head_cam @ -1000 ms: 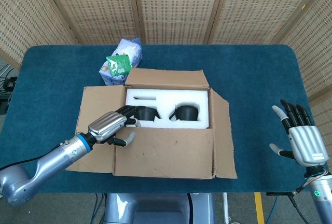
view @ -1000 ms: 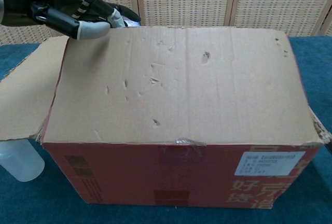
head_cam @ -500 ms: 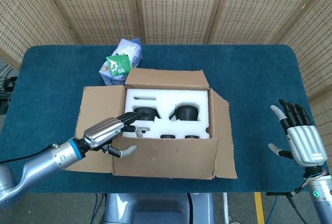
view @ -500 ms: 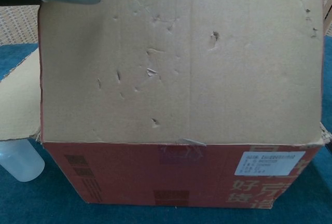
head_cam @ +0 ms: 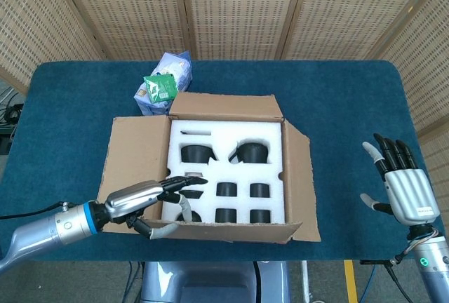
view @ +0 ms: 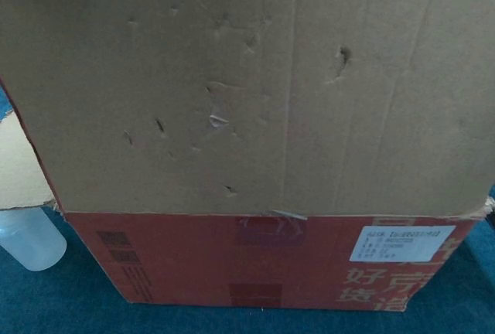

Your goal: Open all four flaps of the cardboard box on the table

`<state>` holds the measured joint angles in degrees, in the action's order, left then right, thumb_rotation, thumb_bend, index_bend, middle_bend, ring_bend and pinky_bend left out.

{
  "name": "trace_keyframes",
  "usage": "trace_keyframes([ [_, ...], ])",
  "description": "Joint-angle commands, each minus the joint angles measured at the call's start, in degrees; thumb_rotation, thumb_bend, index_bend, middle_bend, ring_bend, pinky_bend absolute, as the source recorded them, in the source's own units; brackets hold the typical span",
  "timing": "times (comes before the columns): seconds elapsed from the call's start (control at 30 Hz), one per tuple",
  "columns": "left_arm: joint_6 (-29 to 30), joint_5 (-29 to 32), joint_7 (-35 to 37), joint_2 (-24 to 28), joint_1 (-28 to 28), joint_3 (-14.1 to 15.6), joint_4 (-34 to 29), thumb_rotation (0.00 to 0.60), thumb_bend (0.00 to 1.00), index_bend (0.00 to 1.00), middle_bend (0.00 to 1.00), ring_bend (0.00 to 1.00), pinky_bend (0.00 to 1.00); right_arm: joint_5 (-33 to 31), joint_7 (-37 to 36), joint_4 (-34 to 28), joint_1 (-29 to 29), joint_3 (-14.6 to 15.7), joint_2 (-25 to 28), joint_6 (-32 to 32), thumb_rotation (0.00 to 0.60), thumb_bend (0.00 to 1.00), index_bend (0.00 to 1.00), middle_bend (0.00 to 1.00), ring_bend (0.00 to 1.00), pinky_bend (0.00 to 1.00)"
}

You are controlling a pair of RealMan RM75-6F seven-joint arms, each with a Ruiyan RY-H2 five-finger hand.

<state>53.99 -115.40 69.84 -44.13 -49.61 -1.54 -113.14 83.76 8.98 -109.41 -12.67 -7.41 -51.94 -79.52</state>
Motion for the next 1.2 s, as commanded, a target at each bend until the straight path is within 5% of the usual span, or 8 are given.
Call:
trace_keyframes([
  [0.03, 3.8, -5.7, 5.4, 1.0, -1.9, 3.8, 1.8, 0.347, 0.46, 0.43, 0.00, 0.00, 0.00, -0.1, 0.3, -0.2, 0.0, 0.0, 0.0, 0.0, 0.600, 0.05, 0.09, 0.01, 0.00, 0.00],
  [0.57, 7.2, -15.6, 9.1, 1.5, -7.0, 13.0, 3.1, 0.335, 0.46, 0.43, 0.00, 0.00, 0.00, 0.1, -0.1, -0.4, 0.6, 0.1, 0.2, -0.8, 0.600, 0.05, 0.09, 0.01, 0.00, 0.00],
  [0.83, 6.8, -7.7, -2.0, 1.7, -4.4, 12.1, 2.2, 0.332, 0.47, 0.43, 0.00, 0.00, 0.00, 0.2, -1.1, 0.3, 0.8, 0.2, 0.1, -1.0, 0.600, 0.05, 0.09, 0.01, 0.00, 0.00],
  [1.07, 8.1, 3.4, -20.2, 0.7, 2.7, 9.5, 1.0, 0.332, 0.49, 0.36, 0.00, 0.00, 0.00, -0.1, -2.1, 1.4, 0.8, 0.1, -0.2, -0.9, 0.600, 0.05, 0.09, 0.01, 0.00, 0.00],
  [1.2, 11.6, 10.7, -32.1, -0.7, 8.1, 7.6, 0.6, 0.436, 0.48, 0.32, 0.00, 0.00, 0.00, -0.5, -2.5, 2.3, 0.8, 0.0, -0.7, -0.7, 0.600, 0.06, 0.09, 0.01, 0.00, 0.00],
])
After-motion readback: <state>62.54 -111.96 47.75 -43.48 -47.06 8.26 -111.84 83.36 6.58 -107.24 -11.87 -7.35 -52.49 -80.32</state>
